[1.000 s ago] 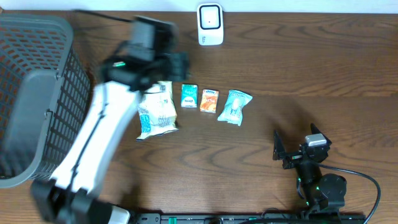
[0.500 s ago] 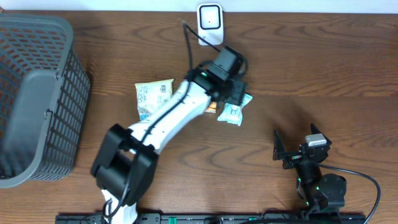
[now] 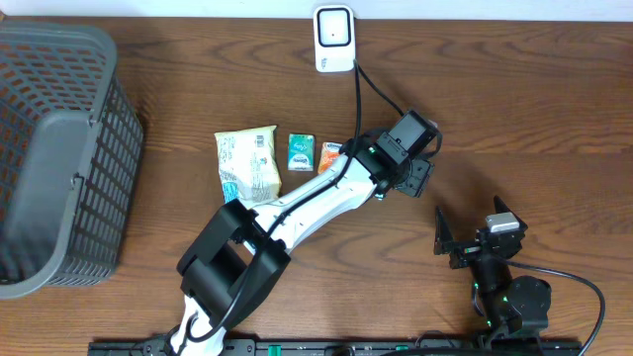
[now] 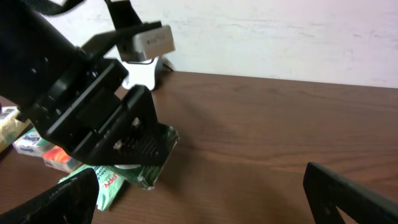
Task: Scan the item barcode
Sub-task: 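Carry the Zam-Buk box right of the wipes pouch and set down, then release the box and retract the left arm to its rest pose, then reach the right gripper over the Zam-Buk box, then grasp the Zam-Buk box with the right gripper and lift it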
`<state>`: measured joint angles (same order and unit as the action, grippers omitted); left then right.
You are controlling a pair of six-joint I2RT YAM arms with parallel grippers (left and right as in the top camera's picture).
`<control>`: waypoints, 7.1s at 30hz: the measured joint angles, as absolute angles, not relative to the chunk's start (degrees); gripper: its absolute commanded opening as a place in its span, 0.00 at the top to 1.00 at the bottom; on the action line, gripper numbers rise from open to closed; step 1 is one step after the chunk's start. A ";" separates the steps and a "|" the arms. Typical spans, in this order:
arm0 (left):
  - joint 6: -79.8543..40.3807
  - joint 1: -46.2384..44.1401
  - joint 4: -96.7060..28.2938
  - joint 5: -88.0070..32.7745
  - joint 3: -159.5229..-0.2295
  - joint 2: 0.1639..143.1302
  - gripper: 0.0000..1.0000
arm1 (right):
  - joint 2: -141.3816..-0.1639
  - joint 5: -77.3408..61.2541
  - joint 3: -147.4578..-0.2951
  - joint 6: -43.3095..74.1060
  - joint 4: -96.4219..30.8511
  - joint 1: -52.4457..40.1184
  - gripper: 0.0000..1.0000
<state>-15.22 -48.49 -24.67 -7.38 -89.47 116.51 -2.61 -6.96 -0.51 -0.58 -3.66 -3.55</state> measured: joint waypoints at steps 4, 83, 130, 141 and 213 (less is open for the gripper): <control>-15.22 -48.45 -23.99 -6.94 -89.47 117.69 0.44 | -2.61 -6.96 -0.51 -0.58 -3.66 -3.55 0.01; 9.06 6.92 -49.10 -8.67 -90.28 91.64 0.02 | -2.61 -3.46 -0.51 -1.74 -3.53 -3.55 0.01; 9.06 6.92 -49.12 -8.67 -90.28 91.64 0.02 | -70.72 -24.27 -66.00 -8.56 -42.92 -3.49 0.01; 9.08 6.92 -49.12 -8.67 -90.28 91.64 0.02 | -73.67 -24.67 -66.65 7.86 -41.30 -4.62 0.08; 9.08 6.92 -49.12 -8.67 -90.28 91.64 0.02 | -115.13 6.79 -80.86 9.96 -60.49 -6.83 0.14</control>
